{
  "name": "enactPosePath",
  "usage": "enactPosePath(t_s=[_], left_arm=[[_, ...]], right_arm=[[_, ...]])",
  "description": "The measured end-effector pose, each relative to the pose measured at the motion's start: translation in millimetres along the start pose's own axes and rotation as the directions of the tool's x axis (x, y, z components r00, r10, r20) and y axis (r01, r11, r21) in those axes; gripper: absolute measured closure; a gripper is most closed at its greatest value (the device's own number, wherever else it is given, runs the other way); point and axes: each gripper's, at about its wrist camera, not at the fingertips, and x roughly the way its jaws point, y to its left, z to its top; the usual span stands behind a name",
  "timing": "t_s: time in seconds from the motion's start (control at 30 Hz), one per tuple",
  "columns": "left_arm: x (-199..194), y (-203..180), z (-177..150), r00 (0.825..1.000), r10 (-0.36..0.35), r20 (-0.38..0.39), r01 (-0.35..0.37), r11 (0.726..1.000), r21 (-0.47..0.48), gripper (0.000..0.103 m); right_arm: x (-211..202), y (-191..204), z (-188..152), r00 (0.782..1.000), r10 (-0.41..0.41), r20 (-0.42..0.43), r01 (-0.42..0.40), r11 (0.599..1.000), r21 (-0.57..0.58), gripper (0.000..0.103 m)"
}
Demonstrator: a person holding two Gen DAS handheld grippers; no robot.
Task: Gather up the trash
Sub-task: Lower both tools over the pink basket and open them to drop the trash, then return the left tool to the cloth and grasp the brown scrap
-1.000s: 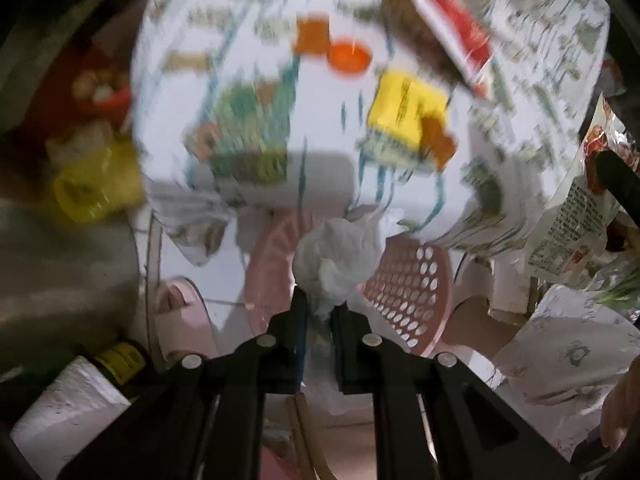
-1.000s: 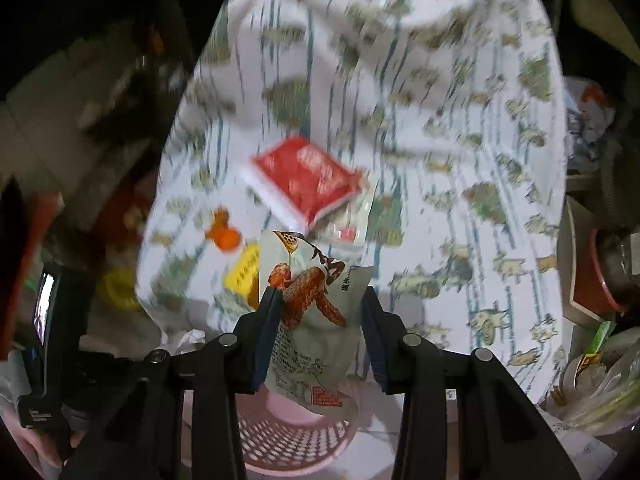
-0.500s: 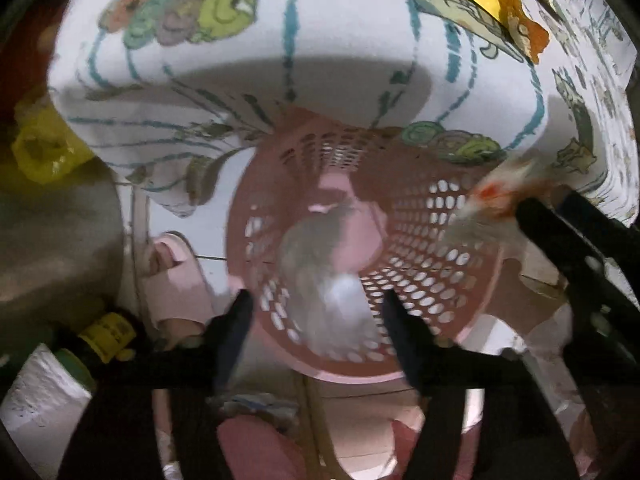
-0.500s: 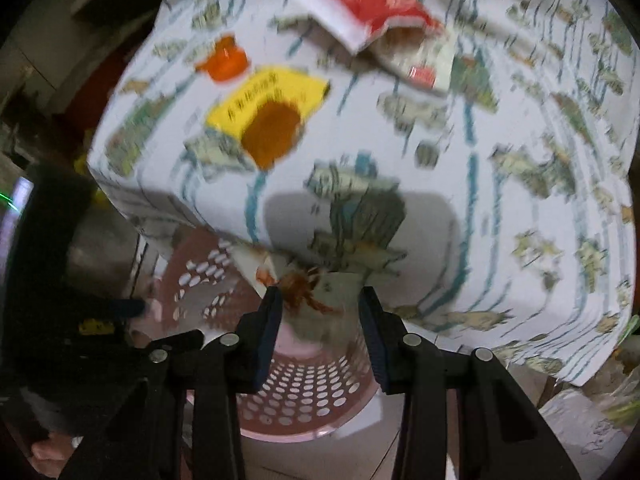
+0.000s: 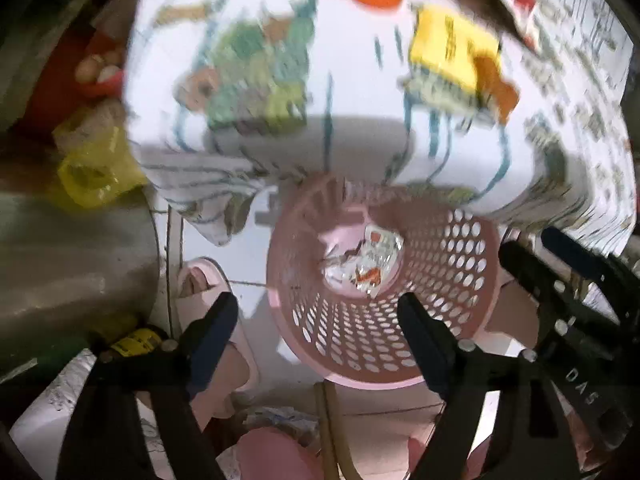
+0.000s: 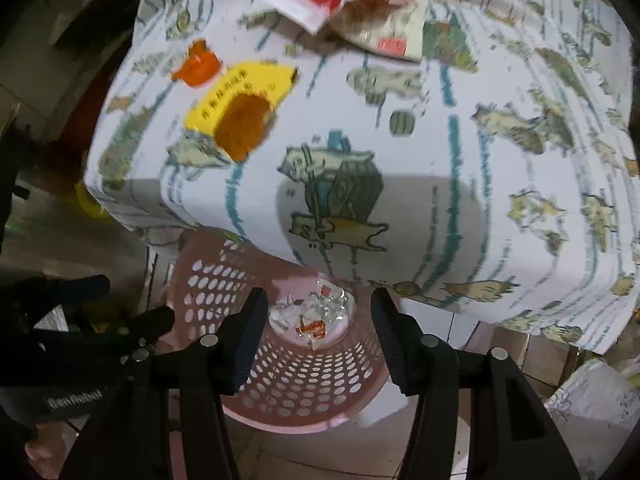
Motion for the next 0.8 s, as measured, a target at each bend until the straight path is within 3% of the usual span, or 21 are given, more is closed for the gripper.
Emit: enactPosePath(t_s=[0.1,0.2,0.37,0.43,0.47,0.5,0.57,0.63,0.67,0.73,0.77,0.8], left_arm=[[-26,3,1,0.997,0.015,0.079,-0.016,1.0,0.002,0.022],[-60,1,1,0.982,0.047,0.185,-0.052,0.998,0.022,0.021],[-132,1,-3,0.925,0.066,0.374,-0.089,0.995,0.043,0.018],[-163,5,-5,0.889,0.035,0.456,-0.062,0.997,0.044,0.005],[-183,7,-6,0.861,0.041,0.507,-0.068,0.997,0.035,0.0],[-203,8,-6,0.826,0.057,0.56,-0.084,0.996,0.022,0.0],[-231,8,-2,0.778,0.07,0.624,-0.107,0.994,0.021,0.0],[-243,7,4,0.753,0.068,0.654,-0.112,0.993,0.025,0.0],[-247,9,11,0.744,0.071,0.664,-0.114,0.993,0.021,0.0],[-242,12,21,0.743,0.077,0.664,-0.11,0.994,0.008,0.0],[-237,14,24,0.746,0.073,0.662,-0.103,0.995,0.006,0.0],[-232,15,27,0.748,0.066,0.66,-0.096,0.995,0.008,0.0]], right_arm=[[-24,1,0,0.999,-0.018,0.045,0.018,1.0,-0.001,0.047],[-59,1,6,0.994,-0.017,0.108,0.016,1.0,0.005,0.047],[-119,-5,20,0.977,-0.063,0.203,0.062,0.998,0.015,0.045],[-148,-10,30,0.967,-0.07,0.245,0.068,0.998,0.015,0.04],[-167,-14,33,0.959,-0.073,0.275,0.068,0.997,0.026,0.033],[-179,-17,35,0.95,-0.069,0.305,0.062,0.998,0.033,0.028],[-206,-19,39,0.924,-0.059,0.378,0.051,0.998,0.031,0.022],[-222,-20,43,0.896,-0.078,0.436,0.067,0.997,0.039,0.016],[-227,-20,42,0.876,-0.09,0.474,0.077,0.996,0.047,0.016],[-226,-19,40,0.852,-0.117,0.51,0.103,0.993,0.056,0.016],[-219,-20,40,0.856,-0.129,0.501,0.114,0.992,0.061,0.016],[-210,-23,40,0.874,-0.119,0.47,0.097,0.993,0.071,0.016]])
